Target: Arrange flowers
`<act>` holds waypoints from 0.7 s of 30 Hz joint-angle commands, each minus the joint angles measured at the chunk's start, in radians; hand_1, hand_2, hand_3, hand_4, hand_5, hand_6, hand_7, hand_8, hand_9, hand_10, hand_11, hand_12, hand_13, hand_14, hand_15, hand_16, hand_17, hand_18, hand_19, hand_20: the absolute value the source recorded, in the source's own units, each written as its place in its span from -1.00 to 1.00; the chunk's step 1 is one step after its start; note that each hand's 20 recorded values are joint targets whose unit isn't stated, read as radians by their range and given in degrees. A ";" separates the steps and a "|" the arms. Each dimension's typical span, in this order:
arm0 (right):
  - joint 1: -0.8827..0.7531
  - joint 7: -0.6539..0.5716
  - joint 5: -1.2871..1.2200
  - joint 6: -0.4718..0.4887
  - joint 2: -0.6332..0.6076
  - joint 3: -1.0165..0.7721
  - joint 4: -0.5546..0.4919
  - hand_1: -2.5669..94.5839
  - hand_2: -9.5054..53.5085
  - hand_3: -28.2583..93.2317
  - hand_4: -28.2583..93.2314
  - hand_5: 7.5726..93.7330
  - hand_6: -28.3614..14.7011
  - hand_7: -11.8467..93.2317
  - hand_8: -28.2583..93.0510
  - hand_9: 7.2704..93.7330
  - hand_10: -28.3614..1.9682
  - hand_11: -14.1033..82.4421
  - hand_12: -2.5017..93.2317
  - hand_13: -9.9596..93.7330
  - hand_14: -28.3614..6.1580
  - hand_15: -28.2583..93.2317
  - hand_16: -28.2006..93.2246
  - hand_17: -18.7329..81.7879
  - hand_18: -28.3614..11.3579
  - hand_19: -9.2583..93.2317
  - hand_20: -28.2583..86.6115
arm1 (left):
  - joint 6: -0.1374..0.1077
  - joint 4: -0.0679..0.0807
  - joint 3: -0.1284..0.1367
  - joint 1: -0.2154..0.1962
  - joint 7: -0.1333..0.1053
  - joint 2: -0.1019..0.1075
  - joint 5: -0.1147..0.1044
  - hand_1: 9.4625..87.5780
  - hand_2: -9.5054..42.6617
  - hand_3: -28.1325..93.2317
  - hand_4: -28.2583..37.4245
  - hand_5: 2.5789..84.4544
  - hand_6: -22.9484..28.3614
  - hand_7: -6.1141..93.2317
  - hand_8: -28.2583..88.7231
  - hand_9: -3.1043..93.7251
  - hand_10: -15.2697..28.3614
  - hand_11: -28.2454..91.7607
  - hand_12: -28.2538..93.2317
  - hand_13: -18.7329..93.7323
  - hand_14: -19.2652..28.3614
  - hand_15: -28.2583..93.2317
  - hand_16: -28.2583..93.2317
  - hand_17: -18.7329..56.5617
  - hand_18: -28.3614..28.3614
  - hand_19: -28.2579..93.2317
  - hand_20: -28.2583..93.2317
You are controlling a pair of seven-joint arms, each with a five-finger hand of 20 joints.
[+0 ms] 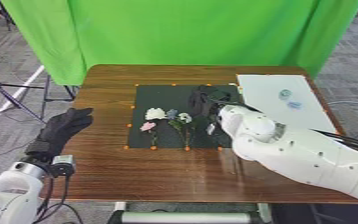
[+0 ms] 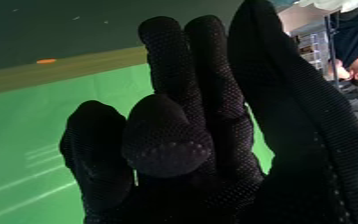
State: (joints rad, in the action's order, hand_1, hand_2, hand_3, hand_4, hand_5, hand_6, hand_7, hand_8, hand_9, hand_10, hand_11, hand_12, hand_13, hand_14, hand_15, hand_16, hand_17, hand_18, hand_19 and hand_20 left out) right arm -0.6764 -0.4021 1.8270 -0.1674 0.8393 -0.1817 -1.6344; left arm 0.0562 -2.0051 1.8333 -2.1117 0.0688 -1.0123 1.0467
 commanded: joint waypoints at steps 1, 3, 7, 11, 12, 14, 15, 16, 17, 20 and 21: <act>-0.012 -0.019 0.088 -0.057 -0.124 -0.115 -0.033 0.02 -1.00 0.50 -0.79 0.39 0.36 -0.43 -0.46 0.45 0.02 -0.41 -0.49 0.82 0.51 0.60 0.00 0.52 -0.37 1.00 0.66 | 0.013 -0.005 0.014 -0.008 0.015 -0.003 0.003 -0.72 -0.07 0.43 -1.00 -0.03 0.07 -0.65 -0.63 -0.13 0.39 -0.22 -0.40 -0.14 0.52 -0.29 -0.59 -0.48 0.37 -0.33 -0.36; -0.044 -0.058 0.101 -0.027 -0.157 -0.188 -0.029 -0.06 -1.00 0.55 -0.79 0.34 0.37 -0.43 -0.58 0.38 0.00 -0.45 -0.50 0.80 0.49 0.60 0.00 0.51 -0.37 1.00 0.64 | 0.012 -0.007 0.017 -0.012 0.016 -0.004 0.004 -0.72 -0.07 0.43 -1.00 -0.03 0.07 -0.65 -0.62 -0.13 0.39 -0.22 -0.40 -0.14 0.52 -0.28 -0.59 -0.48 0.37 -0.33 -0.36; -0.136 -0.177 0.095 0.155 -0.201 -0.374 -0.015 -0.24 -1.00 0.54 -0.76 0.09 0.29 -0.56 -0.64 0.13 -0.22 -0.55 -0.53 0.76 0.40 0.57 -0.01 0.44 -0.44 1.00 0.55 | 0.012 -0.011 0.024 -0.027 0.017 -0.009 0.005 -0.71 -0.06 0.42 -1.00 -0.02 0.08 -0.65 -0.62 -0.13 0.40 -0.22 -0.40 -0.14 0.53 -0.28 -0.59 -0.48 0.38 -0.33 -0.36; -0.222 -0.243 0.058 0.207 -0.219 -0.501 0.040 -0.44 -1.00 0.45 -0.71 -0.23 0.17 -0.75 -0.59 -0.17 -0.62 -0.62 -0.63 0.72 0.26 0.50 -0.02 0.38 -0.58 1.00 0.45 | 0.011 -0.012 0.024 -0.034 0.018 -0.012 0.004 -0.70 -0.05 0.41 -1.00 -0.02 0.09 -0.65 -0.62 -0.12 0.41 -0.22 -0.40 -0.14 0.53 -0.28 -0.59 -0.48 0.38 -0.33 -0.36; -0.242 -0.250 0.058 0.206 -0.222 -0.524 0.053 -0.47 -1.00 0.44 -0.70 -0.28 0.14 -0.77 -0.59 -0.21 -0.67 -0.63 -0.64 0.72 0.24 0.50 -0.02 0.37 -0.60 1.00 0.45 | 0.010 -0.012 0.023 -0.035 0.016 -0.012 0.006 -0.70 -0.05 0.41 -1.00 -0.02 0.09 -0.65 -0.62 -0.12 0.41 -0.22 -0.39 -0.14 0.53 -0.28 -0.59 -0.48 0.38 -0.33 -0.36; -0.271 -0.265 0.048 0.209 -0.227 -0.558 0.074 -0.49 -1.00 0.41 -0.71 -0.33 0.16 -0.79 -0.58 -0.24 -0.72 -0.64 -0.67 0.72 0.22 0.49 -0.02 0.37 -0.61 1.00 0.44 | 0.012 -0.013 0.024 -0.034 0.016 -0.014 0.004 -0.70 -0.05 0.41 -1.00 -0.02 0.09 -0.65 -0.62 -0.12 0.41 -0.22 -0.39 -0.14 0.54 -0.28 -0.59 -0.48 0.38 -0.32 -0.36; -0.284 -0.269 0.051 0.211 -0.231 -0.571 0.082 -0.50 -1.00 0.40 -0.71 -0.34 0.16 -0.79 -0.58 -0.25 -0.73 -0.64 -0.68 0.72 0.22 0.49 -0.02 0.37 -0.62 1.00 0.43 | 0.011 -0.012 0.022 -0.032 0.014 -0.013 0.004 -0.70 -0.05 0.41 -1.00 -0.02 0.09 -0.65 -0.62 -0.12 0.41 -0.22 -0.39 -0.14 0.54 -0.28 -0.59 -0.48 0.38 -0.32 -0.36; -0.291 -0.275 0.052 0.210 -0.234 -0.577 0.089 -0.50 -1.00 0.40 -0.71 -0.34 0.16 -0.79 -0.58 -0.26 -0.72 -0.64 -0.68 0.72 0.22 0.49 -0.02 0.37 -0.63 1.00 0.43 | 0.010 -0.014 0.024 -0.034 0.012 -0.014 0.006 -0.70 -0.05 0.41 -1.00 -0.02 0.09 -0.65 -0.62 -0.12 0.41 -0.22 -0.39 -0.14 0.54 -0.28 -0.59 -0.48 0.38 -0.32 -0.36; -0.302 -0.281 0.057 0.212 -0.237 -0.586 0.094 -0.50 -1.00 0.39 -0.71 -0.34 0.16 -0.79 -0.58 -0.26 -0.72 -0.64 -0.69 0.72 0.21 0.49 -0.03 0.37 -0.63 1.00 0.43 | 0.012 -0.013 0.023 -0.032 0.012 -0.014 0.005 -0.69 -0.05 0.40 -1.00 -0.02 0.09 -0.65 -0.62 -0.12 0.42 -0.22 -0.39 -0.13 0.54 -0.28 -0.59 -0.48 0.38 -0.32 -0.36; -0.322 -0.292 0.061 0.209 -0.243 -0.604 0.110 -0.51 -1.00 0.39 -0.71 -0.33 0.16 -0.79 -0.58 -0.26 -0.71 -0.64 -0.69 0.72 0.21 0.49 -0.03 0.37 -0.64 1.00 0.43 | 0.010 -0.014 0.023 -0.030 0.011 -0.013 0.006 -0.70 -0.05 0.40 -1.00 -0.01 0.09 -0.65 -0.62 -0.11 0.42 -0.22 -0.39 -0.13 0.54 -0.27 -0.59 -0.48 0.37 -0.32 -0.36; -0.335 -0.298 0.069 0.211 -0.251 -0.613 0.108 -0.51 -1.00 0.39 -0.71 -0.32 0.16 -0.78 -0.58 -0.25 -0.70 -0.63 -0.69 0.72 0.20 0.49 -0.03 0.37 -0.64 1.00 0.43 | 0.012 -0.011 0.019 -0.023 0.011 -0.011 0.005 -0.70 -0.05 0.40 -1.00 -0.01 0.09 -0.65 -0.62 -0.11 0.42 -0.22 -0.39 -0.13 0.54 -0.27 -0.59 -0.48 0.37 -0.32 -0.36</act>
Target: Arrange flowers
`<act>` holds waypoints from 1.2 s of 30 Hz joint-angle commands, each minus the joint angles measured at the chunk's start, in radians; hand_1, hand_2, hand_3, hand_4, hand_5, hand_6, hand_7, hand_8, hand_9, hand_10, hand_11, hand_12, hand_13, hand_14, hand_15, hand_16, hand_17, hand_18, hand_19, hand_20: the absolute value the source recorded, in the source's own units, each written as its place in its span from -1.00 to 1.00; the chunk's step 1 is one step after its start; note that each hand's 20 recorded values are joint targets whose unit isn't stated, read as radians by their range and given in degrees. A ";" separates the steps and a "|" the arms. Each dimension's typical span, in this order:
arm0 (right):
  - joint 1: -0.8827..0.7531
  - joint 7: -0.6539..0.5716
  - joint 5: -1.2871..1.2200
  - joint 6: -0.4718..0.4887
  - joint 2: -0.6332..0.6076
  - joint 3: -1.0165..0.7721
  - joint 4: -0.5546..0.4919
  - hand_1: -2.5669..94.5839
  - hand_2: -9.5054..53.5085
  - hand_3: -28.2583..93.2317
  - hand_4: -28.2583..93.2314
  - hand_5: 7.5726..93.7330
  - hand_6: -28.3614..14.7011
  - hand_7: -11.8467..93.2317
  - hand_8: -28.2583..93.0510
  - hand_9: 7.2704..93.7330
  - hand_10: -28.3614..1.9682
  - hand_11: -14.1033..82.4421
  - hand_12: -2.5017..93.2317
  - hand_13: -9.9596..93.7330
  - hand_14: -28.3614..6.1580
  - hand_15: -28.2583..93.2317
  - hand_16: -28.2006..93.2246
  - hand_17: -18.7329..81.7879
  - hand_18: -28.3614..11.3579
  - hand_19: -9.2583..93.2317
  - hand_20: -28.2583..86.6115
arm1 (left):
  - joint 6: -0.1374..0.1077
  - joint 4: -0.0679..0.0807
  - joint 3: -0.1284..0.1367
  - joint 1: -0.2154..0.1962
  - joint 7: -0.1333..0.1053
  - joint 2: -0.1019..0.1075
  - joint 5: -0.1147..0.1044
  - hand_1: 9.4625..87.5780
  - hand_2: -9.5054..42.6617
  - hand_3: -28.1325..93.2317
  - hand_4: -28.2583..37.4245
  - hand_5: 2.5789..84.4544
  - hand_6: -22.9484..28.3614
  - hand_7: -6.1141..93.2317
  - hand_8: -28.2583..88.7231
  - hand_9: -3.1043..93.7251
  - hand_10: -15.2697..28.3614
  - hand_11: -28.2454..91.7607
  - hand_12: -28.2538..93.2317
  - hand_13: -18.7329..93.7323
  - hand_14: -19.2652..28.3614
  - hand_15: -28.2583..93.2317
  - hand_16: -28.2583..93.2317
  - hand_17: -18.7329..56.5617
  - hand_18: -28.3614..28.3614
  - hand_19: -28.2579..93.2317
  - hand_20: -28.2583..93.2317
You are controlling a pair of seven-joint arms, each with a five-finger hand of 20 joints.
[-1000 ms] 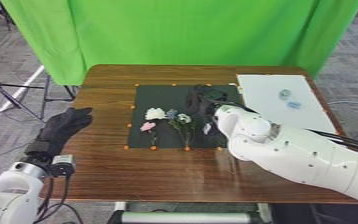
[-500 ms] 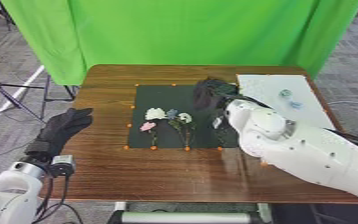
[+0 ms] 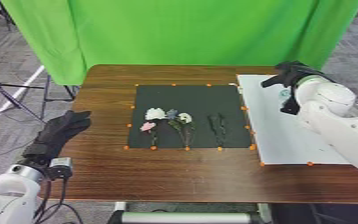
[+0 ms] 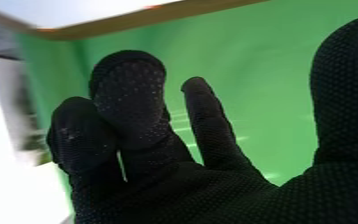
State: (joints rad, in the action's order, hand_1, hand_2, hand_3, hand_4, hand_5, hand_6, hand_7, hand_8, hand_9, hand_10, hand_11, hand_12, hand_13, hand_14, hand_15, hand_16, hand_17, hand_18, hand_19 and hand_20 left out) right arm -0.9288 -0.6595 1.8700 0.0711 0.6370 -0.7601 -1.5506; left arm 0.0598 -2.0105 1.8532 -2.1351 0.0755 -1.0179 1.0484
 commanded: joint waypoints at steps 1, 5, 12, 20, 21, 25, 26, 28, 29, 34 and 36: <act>-0.092 -0.045 0.030 -0.023 -0.051 -0.045 0.027 -0.51 -1.00 0.39 -0.71 -0.31 0.16 -0.78 -0.58 -0.24 -0.69 -0.63 -0.69 0.72 0.20 0.49 -0.03 0.37 -0.64 1.00 0.43 | 0.008 -0.005 -0.002 0.003 0.006 -0.005 0.004 -0.69 -0.05 0.40 -1.00 -0.01 0.09 -0.65 -0.62 -0.11 0.42 -0.22 -0.39 -0.13 0.54 -0.27 -0.59 -0.48 0.37 -0.32 -0.36; -0.121 -0.061 0.026 -0.011 -0.056 -0.068 0.040 -0.50 -1.00 0.38 -0.71 -0.29 0.16 -0.77 -0.58 -0.22 -0.66 -0.62 -0.69 0.73 0.20 0.49 -0.03 0.37 -0.64 1.00 0.43 | 0.012 -0.006 -0.001 0.002 0.008 -0.007 0.004 -0.70 -0.05 0.40 -1.00 -0.01 0.09 -0.65 -0.62 -0.11 0.42 -0.22 -0.39 -0.13 0.54 -0.27 -0.59 -0.47 0.37 -0.32 -0.36; -0.161 -0.064 0.041 -0.009 -0.058 -0.078 0.046 -0.43 -1.00 0.39 -0.72 -0.16 0.14 -0.73 -0.59 -0.08 -0.48 -0.57 -0.65 0.74 0.20 0.52 -0.03 0.39 -0.62 1.00 0.45 | 0.016 -0.008 0.003 0.001 0.012 -0.009 0.004 -0.69 -0.05 0.40 -1.00 -0.01 0.09 -0.65 -0.62 -0.11 0.42 -0.22 -0.39 -0.13 0.55 -0.27 -0.59 -0.47 0.37 -0.32 -0.36; -0.179 -0.055 0.066 -0.073 -0.051 -0.032 0.058 -0.29 -1.00 0.43 -0.73 0.01 0.19 -0.65 -0.61 0.16 -0.31 -0.54 -0.54 0.76 0.25 0.56 -0.04 0.42 -0.60 1.00 0.52 | 0.022 -0.006 0.001 0.005 0.015 -0.012 0.005 -0.69 -0.04 0.40 -1.00 -0.01 0.09 -0.65 -0.62 -0.11 0.42 -0.22 -0.39 -0.13 0.55 -0.27 -0.60 -0.48 0.37 -0.32 -0.36; -0.180 -0.048 0.066 -0.089 -0.050 -0.023 0.061 -0.26 -1.00 0.45 -0.73 0.04 0.20 -0.64 -0.61 0.19 -0.26 -0.53 -0.54 0.76 0.27 0.56 -0.04 0.43 -0.58 1.00 0.52 | 0.020 -0.006 -0.001 0.007 0.014 -0.012 0.004 -0.69 -0.04 0.40 -1.00 -0.01 0.09 -0.65 -0.62 -0.11 0.42 -0.22 -0.39 -0.13 0.55 -0.27 -0.59 -0.48 0.37 -0.31 -0.36; -0.177 -0.040 0.081 -0.167 -0.043 0.022 0.074 -0.09 -1.00 0.48 -0.77 0.17 0.30 -0.56 -0.64 0.35 -0.12 -0.50 -0.52 0.81 0.36 0.58 -0.04 0.48 -0.52 1.00 0.56 | 0.021 -0.006 0.000 0.006 0.013 -0.012 0.003 -0.69 -0.04 0.39 -1.00 -0.01 0.09 -0.65 -0.62 -0.11 0.42 -0.22 -0.39 -0.13 0.55 -0.26 -0.60 -0.47 0.37 -0.32 -0.36; -0.176 -0.040 0.088 -0.189 -0.045 0.035 0.076 -0.06 -1.00 0.48 -0.77 0.19 0.32 -0.55 -0.64 0.39 -0.06 -0.48 -0.52 0.82 0.38 0.58 -0.04 0.50 -0.50 1.00 0.56 | 0.022 -0.004 -0.001 0.008 0.015 -0.011 0.003 -0.69 -0.04 0.40 -1.00 -0.01 0.09 -0.65 -0.62 -0.11 0.42 -0.22 -0.39 -0.13 0.55 -0.26 -0.60 -0.48 0.37 -0.31 -0.36; -0.171 -0.034 0.107 -0.248 -0.047 0.064 0.082 0.01 -1.00 0.48 -0.79 0.27 0.36 -0.52 -0.63 0.47 -0.01 -0.44 -0.52 0.84 0.42 0.58 -0.05 0.52 -0.47 1.00 0.59 | 0.022 -0.005 0.001 0.007 0.013 -0.012 0.003 -0.69 -0.03 0.39 -1.00 -0.01 0.09 -0.65 -0.62 -0.11 0.42 -0.22 -0.39 -0.13 0.55 -0.26 -0.60 -0.48 0.37 -0.31 -0.36; -0.165 -0.032 0.114 -0.278 -0.046 0.079 0.088 0.07 -1.00 0.45 -0.81 0.30 0.37 -0.49 -0.54 0.52 0.00 -0.42 -0.53 0.85 0.44 0.58 -0.05 0.53 -0.46 1.00 0.59 | 0.022 -0.005 0.001 0.007 0.014 -0.013 0.003 -0.69 -0.04 0.40 -1.00 -0.01 0.09 -0.65 -0.62 -0.11 0.42 -0.22 -0.39 -0.13 0.55 -0.27 -0.60 -0.48 0.37 -0.31 -0.36; -0.137 -0.022 0.151 -0.402 -0.053 0.133 0.106 0.30 -0.86 0.26 -0.82 0.57 0.41 -0.46 -0.42 0.76 0.11 -0.40 -0.41 0.90 0.50 0.58 -0.03 0.58 -0.42 1.00 0.62 | 0.023 -0.005 0.003 0.006 0.014 -0.014 0.002 -0.69 -0.03 0.39 -1.00 -0.01 0.09 -0.65 -0.62 -0.11 0.43 -0.22 -0.39 -0.13 0.55 -0.26 -0.60 -0.48 0.37 -0.31 -0.37; -0.126 -0.019 0.154 -0.418 -0.061 0.142 0.101 0.32 -0.86 0.26 -0.82 0.60 0.42 -0.45 -0.41 0.80 0.13 -0.40 -0.39 0.91 0.51 0.58 -0.03 0.59 -0.41 1.00 0.63 | 0.021 -0.006 0.002 0.003 0.014 -0.016 0.002 -0.70 -0.03 0.39 -1.00 -0.01 0.10 -0.66 -0.62 -0.11 0.43 -0.22 -0.39 -0.13 0.55 -0.27 -0.60 -0.48 0.37 -0.31 -0.36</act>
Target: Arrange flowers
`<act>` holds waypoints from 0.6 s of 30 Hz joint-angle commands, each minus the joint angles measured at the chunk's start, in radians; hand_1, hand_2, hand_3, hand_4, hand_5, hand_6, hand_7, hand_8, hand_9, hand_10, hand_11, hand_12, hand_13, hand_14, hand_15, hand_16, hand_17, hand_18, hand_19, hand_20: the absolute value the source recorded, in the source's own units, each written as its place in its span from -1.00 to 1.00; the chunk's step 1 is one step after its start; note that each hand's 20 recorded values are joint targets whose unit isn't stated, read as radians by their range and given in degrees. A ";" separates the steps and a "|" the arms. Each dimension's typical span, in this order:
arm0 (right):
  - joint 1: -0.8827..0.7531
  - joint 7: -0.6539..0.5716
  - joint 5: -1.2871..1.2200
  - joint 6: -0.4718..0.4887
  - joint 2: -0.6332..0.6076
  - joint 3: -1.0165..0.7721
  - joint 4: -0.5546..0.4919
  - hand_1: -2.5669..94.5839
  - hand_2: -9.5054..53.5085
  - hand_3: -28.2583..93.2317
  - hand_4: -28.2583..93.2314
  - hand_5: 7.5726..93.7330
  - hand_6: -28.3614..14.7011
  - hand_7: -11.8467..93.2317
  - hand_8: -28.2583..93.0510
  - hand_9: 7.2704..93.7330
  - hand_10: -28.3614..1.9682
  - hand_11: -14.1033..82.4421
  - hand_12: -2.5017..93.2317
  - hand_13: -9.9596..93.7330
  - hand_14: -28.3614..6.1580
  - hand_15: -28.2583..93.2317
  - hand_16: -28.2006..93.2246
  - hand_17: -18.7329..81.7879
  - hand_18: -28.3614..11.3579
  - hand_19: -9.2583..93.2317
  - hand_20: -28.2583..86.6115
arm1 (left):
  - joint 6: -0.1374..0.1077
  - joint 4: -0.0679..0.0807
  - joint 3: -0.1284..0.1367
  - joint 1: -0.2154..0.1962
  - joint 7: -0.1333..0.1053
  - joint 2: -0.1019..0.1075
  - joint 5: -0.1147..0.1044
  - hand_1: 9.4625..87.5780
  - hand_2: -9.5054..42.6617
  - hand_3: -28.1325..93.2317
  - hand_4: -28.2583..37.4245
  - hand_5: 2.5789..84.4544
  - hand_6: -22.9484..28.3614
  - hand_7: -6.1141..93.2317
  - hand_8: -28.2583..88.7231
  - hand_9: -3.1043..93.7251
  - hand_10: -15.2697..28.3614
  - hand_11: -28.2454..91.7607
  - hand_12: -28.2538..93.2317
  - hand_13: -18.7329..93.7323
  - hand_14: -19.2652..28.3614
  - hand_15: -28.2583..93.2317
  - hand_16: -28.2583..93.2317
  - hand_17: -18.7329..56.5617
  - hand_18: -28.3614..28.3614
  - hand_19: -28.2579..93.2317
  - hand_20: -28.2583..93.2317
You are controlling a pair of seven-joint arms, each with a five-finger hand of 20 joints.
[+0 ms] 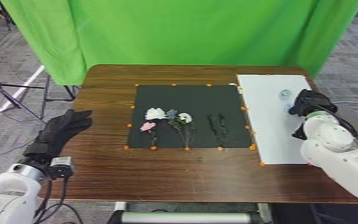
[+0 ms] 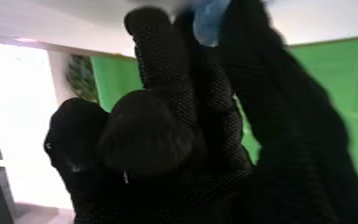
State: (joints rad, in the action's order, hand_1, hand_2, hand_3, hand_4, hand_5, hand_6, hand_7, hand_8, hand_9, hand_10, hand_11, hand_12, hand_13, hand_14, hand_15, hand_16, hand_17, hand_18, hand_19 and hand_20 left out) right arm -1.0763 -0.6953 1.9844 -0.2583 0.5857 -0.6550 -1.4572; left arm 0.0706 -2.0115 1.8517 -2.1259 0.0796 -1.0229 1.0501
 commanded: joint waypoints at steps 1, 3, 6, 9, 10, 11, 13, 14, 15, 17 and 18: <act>0.030 0.021 0.042 -0.090 -0.015 0.042 0.004 0.33 -0.86 0.26 -0.82 0.61 0.41 -0.45 -0.41 0.81 0.14 -0.40 -0.39 0.91 0.52 0.58 -0.03 0.59 -0.41 1.00 0.63 | 0.010 -0.005 0.004 -0.007 0.010 -0.010 -0.001 -0.69 -0.03 0.39 -1.00 -0.01 0.10 -0.66 -0.62 -0.11 0.43 -0.22 -0.39 -0.13 0.55 -0.27 -0.60 -0.48 0.38 -0.31 -0.36; 0.029 0.028 0.048 -0.093 -0.030 0.025 -0.017 0.33 -0.86 0.26 -0.82 0.63 0.40 -0.45 -0.41 0.82 0.15 -0.40 -0.38 0.91 0.53 0.58 -0.03 0.60 -0.40 1.00 0.63 | 0.014 -0.004 0.006 -0.006 0.011 -0.010 0.000 -0.70 -0.03 0.39 -1.00 -0.01 0.10 -0.66 -0.62 -0.11 0.42 -0.22 -0.39 -0.13 0.55 -0.27 -0.60 -0.48 0.38 -0.31 -0.36; 0.023 0.053 0.047 -0.094 -0.054 -0.022 -0.074 0.34 -0.87 0.27 -0.82 0.64 0.40 -0.45 -0.41 0.82 0.15 -0.41 -0.36 0.91 0.54 0.59 -0.03 0.60 -0.40 1.00 0.64 | 0.012 -0.005 0.008 -0.006 0.013 -0.006 -0.001 -0.70 -0.03 0.39 -1.00 -0.01 0.10 -0.66 -0.62 -0.11 0.43 -0.22 -0.39 -0.13 0.55 -0.26 -0.60 -0.48 0.38 -0.31 -0.37; 0.051 0.126 0.022 -0.053 -0.073 -0.039 -0.134 0.34 -0.87 0.28 -0.82 0.64 0.40 -0.46 -0.41 0.82 0.15 -0.42 -0.35 0.91 0.55 0.59 -0.02 0.60 -0.39 1.00 0.65 | 0.013 -0.007 0.014 -0.011 0.016 -0.003 -0.001 -0.70 -0.03 0.39 -1.00 -0.01 0.10 -0.66 -0.62 -0.11 0.43 -0.22 -0.39 -0.13 0.55 -0.26 -0.59 -0.48 0.38 -0.31 -0.36; 0.058 0.169 0.009 -0.019 -0.078 -0.048 -0.154 0.34 -0.87 0.28 -0.82 0.63 0.40 -0.46 -0.41 0.82 0.15 -0.42 -0.35 0.91 0.55 0.59 -0.02 0.60 -0.38 1.00 0.65 | 0.013 -0.007 0.015 -0.011 0.017 -0.003 -0.001 -0.70 -0.03 0.39 -1.00 -0.01 0.10 -0.66 -0.62 -0.11 0.43 -0.22 -0.39 -0.13 0.55 -0.26 -0.59 -0.48 0.38 -0.31 -0.37; 0.099 0.184 0.002 -0.014 -0.081 -0.008 -0.167 0.34 -0.87 0.28 -0.83 0.63 0.41 -0.46 -0.41 0.81 0.17 -0.44 -0.34 0.90 0.56 0.59 -0.02 0.60 -0.37 1.00 0.65 | 0.012 -0.008 0.015 -0.012 0.017 -0.003 -0.002 -0.70 -0.03 0.39 -1.00 -0.01 0.10 -0.66 -0.62 -0.11 0.43 -0.22 -0.39 -0.13 0.55 -0.26 -0.60 -0.48 0.38 -0.31 -0.37; 0.173 0.270 0.002 0.033 -0.079 0.055 -0.177 0.35 -0.84 0.24 -0.81 0.61 0.42 -0.45 -0.41 0.79 0.19 -0.46 -0.33 0.89 0.57 0.60 -0.01 0.59 -0.35 1.00 0.66 | 0.015 -0.006 0.011 -0.007 0.019 -0.001 -0.001 -0.70 -0.03 0.39 -1.00 -0.01 0.10 -0.66 -0.62 -0.11 0.43 -0.22 -0.39 -0.13 0.55 -0.26 -0.60 -0.48 0.38 -0.31 -0.37; 0.231 0.299 0.007 0.050 -0.076 0.117 -0.179 0.36 -0.83 0.23 -0.81 0.61 0.42 -0.45 -0.41 0.78 0.19 -0.47 -0.32 0.88 0.58 0.60 -0.01 0.59 -0.34 1.00 0.66 | 0.017 -0.007 0.009 -0.004 0.020 0.000 -0.001 -0.70 -0.03 0.39 -1.00 -0.01 0.10 -0.66 -0.62 -0.11 0.43 -0.22 -0.39 -0.13 0.55 -0.26 -0.60 -0.48 0.38 -0.31 -0.37; 0.283 0.335 0.018 0.065 -0.071 0.174 -0.176 0.36 -0.82 0.23 -0.81 0.60 0.42 -0.45 -0.41 0.77 0.19 -0.48 -0.32 0.88 0.58 0.60 -0.01 0.58 -0.33 1.00 0.66 | 0.021 -0.006 0.008 -0.002 0.022 0.000 -0.001 -0.70 -0.03 0.39 -1.00 -0.01 0.10 -0.66 -0.62 -0.11 0.43 -0.22 -0.39 -0.13 0.55 -0.26 -0.60 -0.48 0.38 -0.31 -0.37; 0.386 0.394 0.032 0.106 -0.055 0.281 -0.171 0.36 -0.81 0.22 -0.81 0.59 0.45 -0.44 -0.41 0.75 0.21 -0.49 -0.31 0.87 0.57 0.61 0.00 0.57 -0.31 1.00 0.66 | 0.029 -0.001 0.001 0.010 0.025 0.004 0.000 -0.70 -0.03 0.39 -1.00 -0.01 0.10 -0.66 -0.62 -0.11 0.43 -0.22 -0.39 -0.13 0.55 -0.26 -0.60 -0.48 0.38 -0.31 -0.37; 0.440 0.407 0.040 0.105 -0.042 0.347 -0.163 0.36 -0.80 0.22 -0.81 0.58 0.45 -0.43 -0.41 0.74 0.22 -0.49 -0.31 0.87 0.57 0.61 0.00 0.57 -0.31 1.00 0.66 | 0.030 0.000 0.000 0.012 0.027 0.005 0.000 -0.70 -0.03 0.39 -1.00 -0.01 0.10 -0.66 -0.62 -0.11 0.43 -0.22 -0.39 -0.13 0.55 -0.27 -0.60 -0.48 0.38 -0.31 -0.37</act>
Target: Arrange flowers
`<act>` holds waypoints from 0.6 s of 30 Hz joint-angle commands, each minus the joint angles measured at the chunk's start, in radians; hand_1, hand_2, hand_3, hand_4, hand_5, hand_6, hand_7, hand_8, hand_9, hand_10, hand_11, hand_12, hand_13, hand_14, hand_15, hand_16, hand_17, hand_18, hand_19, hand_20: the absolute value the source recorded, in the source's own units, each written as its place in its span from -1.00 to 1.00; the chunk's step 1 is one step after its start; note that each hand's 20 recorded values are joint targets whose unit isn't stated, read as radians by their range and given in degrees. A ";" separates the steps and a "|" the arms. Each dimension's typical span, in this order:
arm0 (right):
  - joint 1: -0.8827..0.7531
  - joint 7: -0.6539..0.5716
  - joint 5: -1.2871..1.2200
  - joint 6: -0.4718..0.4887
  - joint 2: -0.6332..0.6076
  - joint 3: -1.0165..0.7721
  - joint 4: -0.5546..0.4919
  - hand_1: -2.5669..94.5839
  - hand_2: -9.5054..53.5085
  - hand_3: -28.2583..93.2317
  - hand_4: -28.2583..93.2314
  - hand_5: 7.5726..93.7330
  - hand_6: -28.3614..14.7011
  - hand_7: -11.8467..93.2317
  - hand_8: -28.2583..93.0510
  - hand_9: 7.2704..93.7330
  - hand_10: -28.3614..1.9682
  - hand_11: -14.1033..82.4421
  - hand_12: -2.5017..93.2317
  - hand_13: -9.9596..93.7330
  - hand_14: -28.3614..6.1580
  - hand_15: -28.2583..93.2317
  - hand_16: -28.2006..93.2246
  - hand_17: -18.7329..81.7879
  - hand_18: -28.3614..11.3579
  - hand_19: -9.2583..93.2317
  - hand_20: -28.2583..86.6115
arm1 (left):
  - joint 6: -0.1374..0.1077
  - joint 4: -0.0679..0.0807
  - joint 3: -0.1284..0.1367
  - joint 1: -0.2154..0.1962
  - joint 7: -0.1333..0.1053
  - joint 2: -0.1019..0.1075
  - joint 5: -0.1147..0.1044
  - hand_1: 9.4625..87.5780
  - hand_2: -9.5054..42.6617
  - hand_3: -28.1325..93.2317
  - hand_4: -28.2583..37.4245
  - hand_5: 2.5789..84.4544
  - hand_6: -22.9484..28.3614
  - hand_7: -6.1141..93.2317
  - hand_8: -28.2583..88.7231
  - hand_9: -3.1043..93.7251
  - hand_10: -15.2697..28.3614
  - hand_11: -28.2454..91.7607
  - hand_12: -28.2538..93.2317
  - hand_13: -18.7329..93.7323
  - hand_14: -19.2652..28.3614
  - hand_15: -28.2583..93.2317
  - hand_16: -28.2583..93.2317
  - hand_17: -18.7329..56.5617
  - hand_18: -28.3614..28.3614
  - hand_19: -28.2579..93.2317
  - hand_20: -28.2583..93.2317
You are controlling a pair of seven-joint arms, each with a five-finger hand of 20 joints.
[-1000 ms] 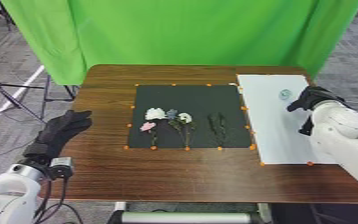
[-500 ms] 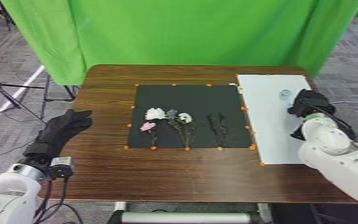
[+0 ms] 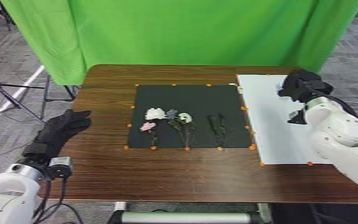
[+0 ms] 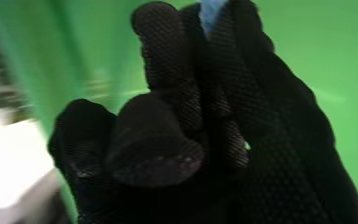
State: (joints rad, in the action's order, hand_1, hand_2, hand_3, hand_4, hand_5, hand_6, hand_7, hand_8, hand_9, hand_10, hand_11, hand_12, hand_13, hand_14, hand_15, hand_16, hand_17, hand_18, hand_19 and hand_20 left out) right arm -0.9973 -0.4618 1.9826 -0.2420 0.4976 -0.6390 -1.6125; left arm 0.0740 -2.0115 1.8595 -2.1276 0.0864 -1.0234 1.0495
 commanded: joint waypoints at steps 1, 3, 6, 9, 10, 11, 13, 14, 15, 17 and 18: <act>0.399 0.209 0.052 0.100 0.060 0.370 0.002 0.36 -0.80 0.22 -0.81 0.58 0.46 -0.43 -0.41 0.74 0.23 -0.50 -0.31 0.86 0.57 0.61 0.00 0.57 -0.30 1.00 0.66 | 0.030 0.000 -0.008 0.015 0.021 0.005 0.001 -0.70 -0.02 0.38 -1.00 -0.01 0.10 -0.66 -0.62 -0.11 0.43 -0.22 -0.39 -0.13 0.55 -0.27 -0.60 -0.48 0.38 -0.31 -0.37; 0.462 0.237 0.055 0.120 0.092 0.439 0.019 0.36 -0.79 0.22 -0.81 0.57 0.47 -0.42 -0.41 0.73 0.24 -0.50 -0.30 0.86 0.58 0.61 0.00 0.57 -0.30 1.00 0.66 | 0.030 0.000 -0.010 0.016 0.023 0.007 0.002 -0.69 -0.02 0.38 -1.00 -0.01 0.10 -0.66 -0.62 -0.11 0.43 -0.22 -0.39 -0.13 0.56 -0.27 -0.60 -0.48 0.38 -0.31 -0.37; 0.509 0.301 0.059 0.144 0.133 0.486 0.053 0.35 -0.78 0.22 -0.83 0.56 0.48 -0.41 -0.42 0.73 0.25 -0.50 -0.30 0.86 0.58 0.62 -0.01 0.57 -0.30 1.00 0.67 | 0.033 0.003 -0.013 0.021 0.026 0.007 0.002 -0.69 -0.02 0.38 -1.00 -0.01 0.10 -0.66 -0.62 -0.11 0.43 -0.22 -0.39 -0.13 0.55 -0.27 -0.60 -0.48 0.38 -0.31 -0.37; 0.525 0.357 0.084 0.146 0.168 0.507 0.086 0.35 -0.77 0.22 -0.83 0.56 0.50 -0.40 -0.43 0.73 0.27 -0.50 -0.31 0.86 0.58 0.62 -0.01 0.56 -0.30 1.00 0.67 | 0.037 0.002 -0.010 0.018 0.030 0.005 0.001 -0.69 -0.02 0.37 -1.00 -0.01 0.10 -0.66 -0.62 -0.11 0.43 -0.22 -0.39 -0.13 0.56 -0.27 -0.60 -0.48 0.38 -0.31 -0.37; 0.534 0.349 0.091 0.146 0.179 0.524 0.091 0.34 -0.77 0.22 -0.83 0.56 0.51 -0.40 -0.43 0.73 0.27 -0.50 -0.31 0.86 0.58 0.62 -0.01 0.56 -0.30 1.00 0.67 | 0.035 0.002 -0.009 0.016 0.028 0.005 0.001 -0.69 -0.02 0.37 -1.00 -0.01 0.11 -0.66 -0.62 -0.10 0.43 -0.22 -0.39 -0.13 0.56 -0.27 -0.59 -0.48 0.38 -0.31 -0.37; 0.536 0.357 0.104 0.153 0.185 0.531 0.096 0.34 -0.77 0.22 -0.83 0.55 0.51 -0.39 -0.43 0.73 0.27 -0.49 -0.31 0.85 0.58 0.62 -0.01 0.56 -0.30 1.00 0.67 | 0.035 0.002 -0.010 0.017 0.029 0.005 0.001 -0.69 -0.02 0.37 -1.00 -0.01 0.11 -0.66 -0.62 -0.10 0.43 -0.22 -0.39 -0.13 0.56 -0.27 -0.59 -0.48 0.38 -0.31 -0.37; 0.534 0.384 0.131 0.161 0.195 0.538 0.112 0.34 -0.77 0.22 -0.84 0.55 0.52 -0.39 -0.44 0.73 0.29 -0.49 -0.31 0.85 0.58 0.63 -0.01 0.56 -0.30 1.00 0.67 | 0.037 0.005 -0.013 0.021 0.028 0.005 0.001 -0.68 -0.02 0.37 -1.00 -0.01 0.11 -0.66 -0.62 -0.10 0.44 -0.22 -0.39 -0.13 0.56 -0.27 -0.59 -0.48 0.38 -0.31 -0.37; 0.535 0.383 0.141 0.164 0.197 0.547 0.116 0.34 -0.77 0.22 -0.84 0.55 0.53 -0.38 -0.44 0.73 0.30 -0.49 -0.31 0.85 0.58 0.63 -0.01 0.56 -0.30 1.00 0.67 | 0.042 0.005 -0.013 0.023 0.030 0.005 0.001 -0.68 -0.02 0.37 -1.00 -0.01 0.11 -0.66 -0.62 -0.10 0.44 -0.22 -0.39 -0.13 0.56 -0.27 -0.59 -0.48 0.38 -0.30 -0.37; 0.528 0.394 0.149 0.176 0.201 0.541 0.122 0.34 -0.76 0.22 -0.84 0.54 0.53 -0.38 -0.44 0.72 0.30 -0.49 -0.31 0.85 0.58 0.63 -0.01 0.56 -0.29 1.00 0.68 | 0.045 0.005 -0.011 0.022 0.031 0.004 0.001 -0.68 -0.02 0.37 -1.00 -0.01 0.11 -0.66 -0.62 -0.10 0.44 -0.22 -0.39 -0.13 0.56 -0.26 -0.59 -0.49 0.38 -0.30 -0.37; 0.527 0.389 0.142 0.195 0.203 0.547 0.125 0.33 -0.76 0.22 -0.85 0.54 0.54 -0.37 -0.45 0.72 0.31 -0.49 -0.31 0.85 0.58 0.63 -0.01 0.55 -0.29 1.00 0.68 | 0.041 0.005 -0.011 0.021 0.029 0.004 0.001 -0.68 -0.01 0.36 -1.00 -0.01 0.11 -0.67 -0.62 -0.10 0.44 -0.22 -0.39 -0.13 0.57 -0.27 -0.60 -0.48 0.38 -0.30 -0.37; 0.526 0.389 0.146 0.201 0.204 0.548 0.128 0.34 -0.76 0.22 -0.85 0.53 0.54 -0.37 -0.45 0.72 0.31 -0.49 -0.31 0.85 0.58 0.63 -0.01 0.55 -0.29 1.00 0.68 | 0.037 0.005 -0.010 0.020 0.027 0.004 0.000 -0.68 -0.01 0.36 -1.00 -0.01 0.11 -0.66 -0.62 -0.10 0.44 -0.22 -0.39 -0.13 0.57 -0.26 -0.59 -0.49 0.38 -0.30 -0.37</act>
State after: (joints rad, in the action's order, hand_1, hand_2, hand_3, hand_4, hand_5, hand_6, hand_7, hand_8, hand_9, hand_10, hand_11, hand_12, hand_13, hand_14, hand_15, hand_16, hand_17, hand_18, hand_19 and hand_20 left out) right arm -0.4768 -0.0866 2.1063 -0.0872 0.6873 -0.0939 -1.4962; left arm 0.1009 -2.0089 1.8487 -2.1051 0.1051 -1.0182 1.0497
